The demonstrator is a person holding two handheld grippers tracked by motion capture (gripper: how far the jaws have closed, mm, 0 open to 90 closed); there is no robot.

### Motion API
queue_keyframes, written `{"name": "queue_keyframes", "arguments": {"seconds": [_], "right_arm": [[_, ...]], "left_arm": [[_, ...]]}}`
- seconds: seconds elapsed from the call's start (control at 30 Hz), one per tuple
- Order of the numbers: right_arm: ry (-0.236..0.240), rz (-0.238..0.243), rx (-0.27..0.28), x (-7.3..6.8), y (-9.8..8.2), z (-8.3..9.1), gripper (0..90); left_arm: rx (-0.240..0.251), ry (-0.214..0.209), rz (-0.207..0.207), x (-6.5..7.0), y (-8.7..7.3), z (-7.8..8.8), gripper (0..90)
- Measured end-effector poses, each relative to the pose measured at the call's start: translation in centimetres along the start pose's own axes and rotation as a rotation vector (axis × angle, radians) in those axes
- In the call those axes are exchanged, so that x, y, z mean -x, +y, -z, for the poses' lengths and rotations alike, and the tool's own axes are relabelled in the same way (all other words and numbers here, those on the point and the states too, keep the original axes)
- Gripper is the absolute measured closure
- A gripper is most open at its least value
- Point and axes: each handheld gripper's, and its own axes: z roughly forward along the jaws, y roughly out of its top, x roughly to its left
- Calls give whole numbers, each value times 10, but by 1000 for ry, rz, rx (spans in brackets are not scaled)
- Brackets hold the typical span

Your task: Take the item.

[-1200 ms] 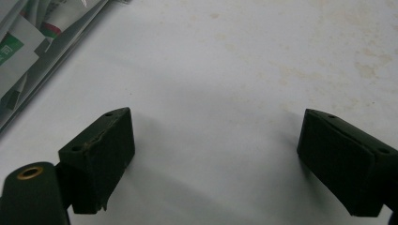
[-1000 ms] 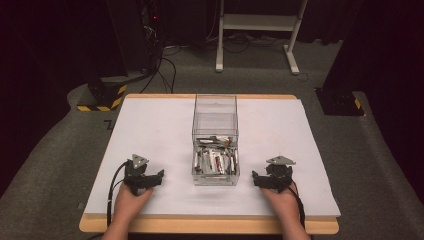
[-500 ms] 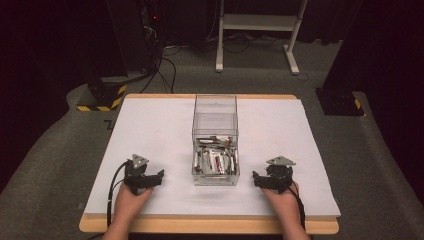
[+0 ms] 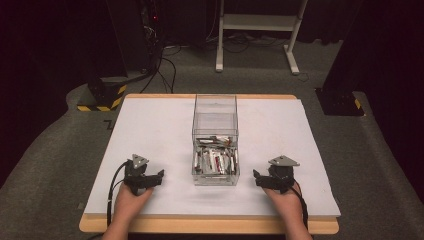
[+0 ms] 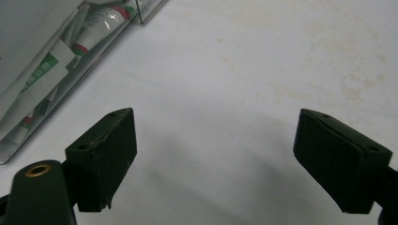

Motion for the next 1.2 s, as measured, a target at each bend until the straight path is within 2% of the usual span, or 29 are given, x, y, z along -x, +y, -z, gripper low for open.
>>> {"name": "queue_keyframes", "arguments": {"seconds": [0.13, 0.27, 0.47, 0.7, 1.0, 1.2], "right_arm": [[20, 8, 23, -1, 1, 4, 145], [17, 27, 48, -2, 2, 6, 145], [8, 44, 54, -5, 5, 10, 142], [20, 30, 68, -7, 8, 16, 146], [32, 49, 102, -13, 13, 23, 141], [39, 42, 122, -16, 16, 28, 138]], "left_arm": [[0, 1, -2, 0, 0, 0, 143], [0, 0, -2, 0, 0, 0, 143], [0, 0, 0, 0, 0, 0, 143], [0, 0, 0, 0, 0, 0, 143], [0, 0, -2, 0, 0, 0, 143], [0, 0, -1, 0, 0, 0, 143]]}}
